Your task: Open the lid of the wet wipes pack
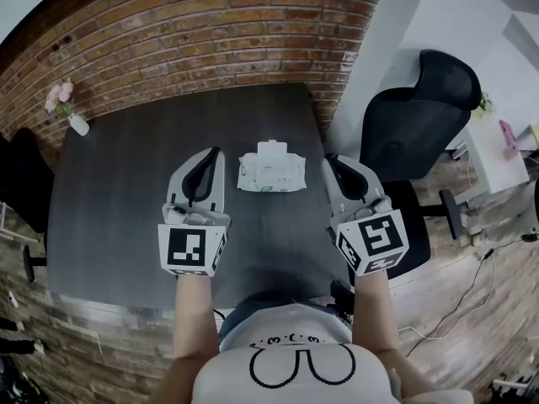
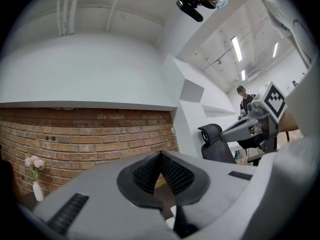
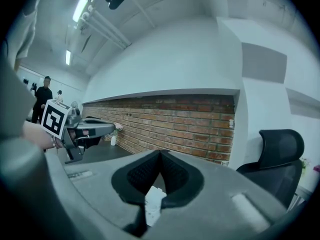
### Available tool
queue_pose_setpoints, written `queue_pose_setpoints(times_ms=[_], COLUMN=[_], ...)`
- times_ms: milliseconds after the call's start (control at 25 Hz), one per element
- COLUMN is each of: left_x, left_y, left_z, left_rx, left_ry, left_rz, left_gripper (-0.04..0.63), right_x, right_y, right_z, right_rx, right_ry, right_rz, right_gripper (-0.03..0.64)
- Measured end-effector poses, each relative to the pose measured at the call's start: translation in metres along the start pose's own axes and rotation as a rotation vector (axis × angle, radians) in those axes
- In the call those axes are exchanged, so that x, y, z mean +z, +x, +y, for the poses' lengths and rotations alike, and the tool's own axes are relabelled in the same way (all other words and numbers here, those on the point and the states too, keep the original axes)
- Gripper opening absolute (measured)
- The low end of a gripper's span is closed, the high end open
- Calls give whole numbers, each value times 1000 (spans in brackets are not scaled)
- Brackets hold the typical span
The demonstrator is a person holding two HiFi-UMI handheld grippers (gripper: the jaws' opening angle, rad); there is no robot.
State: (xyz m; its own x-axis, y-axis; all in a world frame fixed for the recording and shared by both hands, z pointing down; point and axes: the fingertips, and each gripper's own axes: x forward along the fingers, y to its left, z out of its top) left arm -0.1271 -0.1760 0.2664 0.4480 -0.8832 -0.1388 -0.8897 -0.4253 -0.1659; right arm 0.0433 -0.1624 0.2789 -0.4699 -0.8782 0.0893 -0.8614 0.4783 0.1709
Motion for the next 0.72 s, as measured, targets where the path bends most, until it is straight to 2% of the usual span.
queue_pose_setpoints(times_ms=[720], left_x=[-7], left_y=[-2], left_z=[4], left_rx=[-4], left_ry=[-9], left_rz=[20], left_gripper=[-2], right_x=[-7], right_y=[8], right_z=[10], right_rx=[22], right_ry=[-17], right_rz=[11], right_gripper=[-2])
